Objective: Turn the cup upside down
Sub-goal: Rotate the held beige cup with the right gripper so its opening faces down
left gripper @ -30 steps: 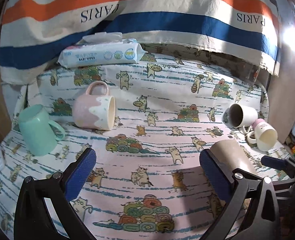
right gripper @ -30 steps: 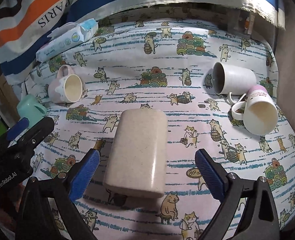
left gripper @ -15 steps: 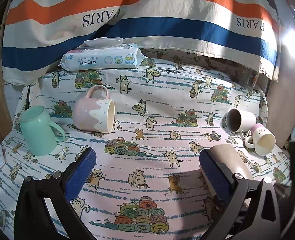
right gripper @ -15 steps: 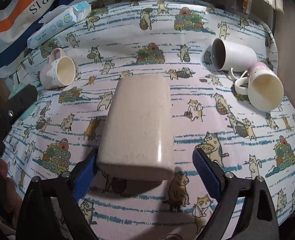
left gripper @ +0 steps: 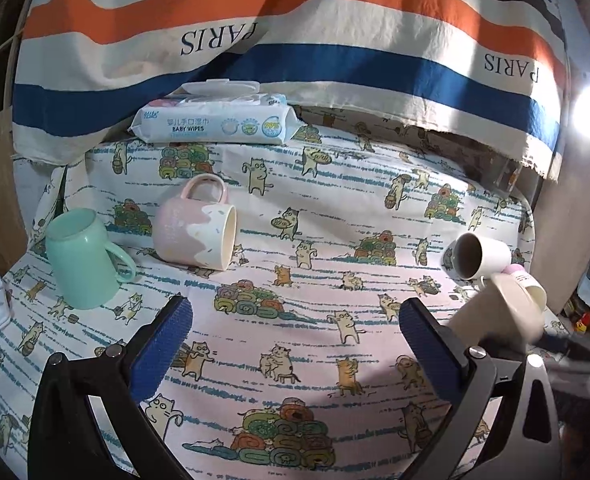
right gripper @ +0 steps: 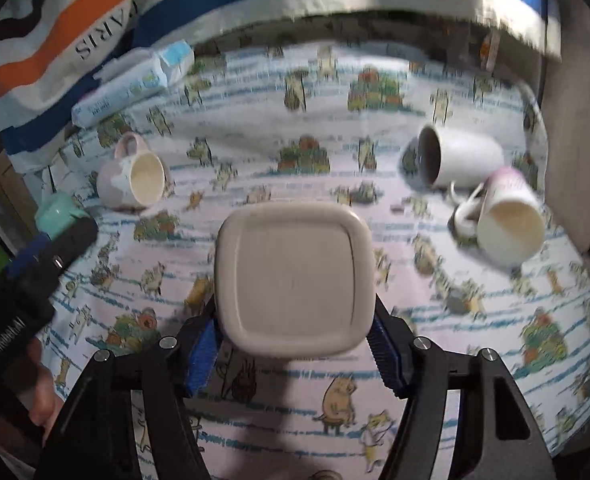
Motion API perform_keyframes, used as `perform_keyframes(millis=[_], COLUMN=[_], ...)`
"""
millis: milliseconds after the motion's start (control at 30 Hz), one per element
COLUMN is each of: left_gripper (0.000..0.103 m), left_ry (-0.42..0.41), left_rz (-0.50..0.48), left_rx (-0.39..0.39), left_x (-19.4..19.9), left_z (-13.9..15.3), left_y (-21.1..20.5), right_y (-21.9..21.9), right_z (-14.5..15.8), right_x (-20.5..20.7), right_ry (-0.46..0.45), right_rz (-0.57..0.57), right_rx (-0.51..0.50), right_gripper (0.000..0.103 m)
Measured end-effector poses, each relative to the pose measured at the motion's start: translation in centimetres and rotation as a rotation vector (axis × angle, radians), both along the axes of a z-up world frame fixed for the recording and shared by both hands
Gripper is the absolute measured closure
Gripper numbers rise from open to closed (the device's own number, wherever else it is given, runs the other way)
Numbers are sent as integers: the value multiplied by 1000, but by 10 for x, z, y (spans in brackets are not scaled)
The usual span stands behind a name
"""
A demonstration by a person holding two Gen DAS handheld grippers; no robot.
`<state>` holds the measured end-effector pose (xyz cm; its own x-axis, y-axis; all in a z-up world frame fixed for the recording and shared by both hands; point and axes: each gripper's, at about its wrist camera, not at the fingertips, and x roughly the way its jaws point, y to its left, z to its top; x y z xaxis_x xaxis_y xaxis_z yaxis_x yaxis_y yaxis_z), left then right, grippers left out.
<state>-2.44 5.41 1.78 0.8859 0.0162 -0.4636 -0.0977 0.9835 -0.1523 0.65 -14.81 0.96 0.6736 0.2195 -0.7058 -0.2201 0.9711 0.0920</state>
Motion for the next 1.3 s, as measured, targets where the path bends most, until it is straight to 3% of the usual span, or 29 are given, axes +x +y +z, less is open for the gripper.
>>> perform_keyframes(millis=[133, 467, 600, 800, 1067, 1300], left_gripper=[0, 0, 0, 1, 5, 5], left_ry=[-8, 9, 107, 269, 292, 324], left_rz=[-2, -6, -71, -190, -309, -319], left_rx=[19, 9, 21, -123, -206, -212], left_x=[-3, 1, 22, 67, 86, 93], left_z=[3, 1, -8, -32, -27, -29], left_y=[-5, -5, -11, -7, -22, -24], right_y=[-6, -13, -12, -12, -17, -26], right_z=[26, 39, 33, 42, 36, 27], right_x=[3, 14, 28, 19, 3, 9], right_ry=[-81, -96, -68, -104, -85, -53], right_rz=[8, 38, 73, 209, 284, 300], right_rx=[-27, -10, 44, 138, 132, 153], right_gripper=[37, 37, 37, 37, 37, 37])
